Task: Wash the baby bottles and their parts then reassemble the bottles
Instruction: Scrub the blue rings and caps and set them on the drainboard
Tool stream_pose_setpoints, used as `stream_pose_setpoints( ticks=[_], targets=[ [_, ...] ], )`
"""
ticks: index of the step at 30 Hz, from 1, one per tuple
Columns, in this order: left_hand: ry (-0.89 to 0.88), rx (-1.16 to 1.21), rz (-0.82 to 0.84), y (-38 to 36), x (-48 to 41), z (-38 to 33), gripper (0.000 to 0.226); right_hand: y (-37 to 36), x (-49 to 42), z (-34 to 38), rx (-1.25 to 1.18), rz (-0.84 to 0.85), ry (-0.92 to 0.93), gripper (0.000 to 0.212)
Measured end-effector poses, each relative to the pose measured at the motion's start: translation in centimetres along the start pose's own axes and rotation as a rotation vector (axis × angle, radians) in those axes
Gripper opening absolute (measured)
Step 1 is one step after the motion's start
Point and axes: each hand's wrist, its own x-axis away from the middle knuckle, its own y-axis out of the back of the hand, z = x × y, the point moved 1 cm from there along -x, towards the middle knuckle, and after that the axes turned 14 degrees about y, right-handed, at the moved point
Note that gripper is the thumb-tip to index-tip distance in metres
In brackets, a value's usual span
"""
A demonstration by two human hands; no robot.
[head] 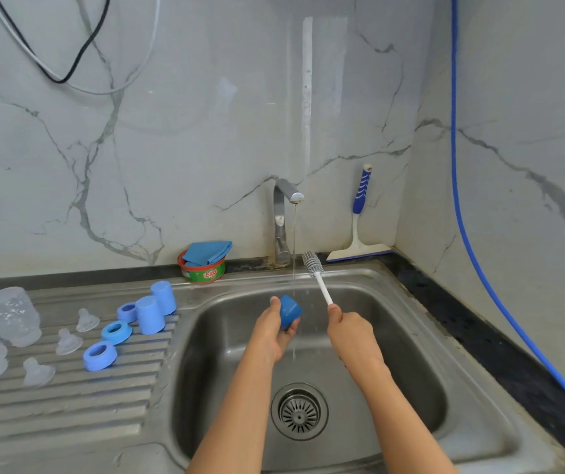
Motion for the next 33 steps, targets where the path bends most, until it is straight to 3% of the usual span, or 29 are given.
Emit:
stream_pose_setpoints(
  ticks=[12,17,23,29,33],
  targets=[
    [0.015,-0.153,-0.088,-2.3,-2.9,-1.9,0.05,-0.1,-0.2,-0.4,0.012,-0.019,0.0,0.055],
    [0.12,-0.067,-0.028,-1.5,-2.9,-3.0,0.056,-0.1,-0.2,-0.4,0.021,-0.019,-0.014,0.056],
    [0.235,-0.187,0.0,-1.0,-2.8,-3.2,0.065,0.2,-0.2,-0.6,0.049,-0.028,-0.011,0.055],
    [0.192,-0.244,-0.056,-1.5,-2.7,-3.0,0.063,0.3,-0.1,-0.5,0.082,0.009,-0.022,0.055],
    [0.137,-0.103,-0.11,-1.1,-2.7,-3.1,0.054,0.6,0.3,-0.5,0.177,0.126,-0.038,0.05]
  ],
)
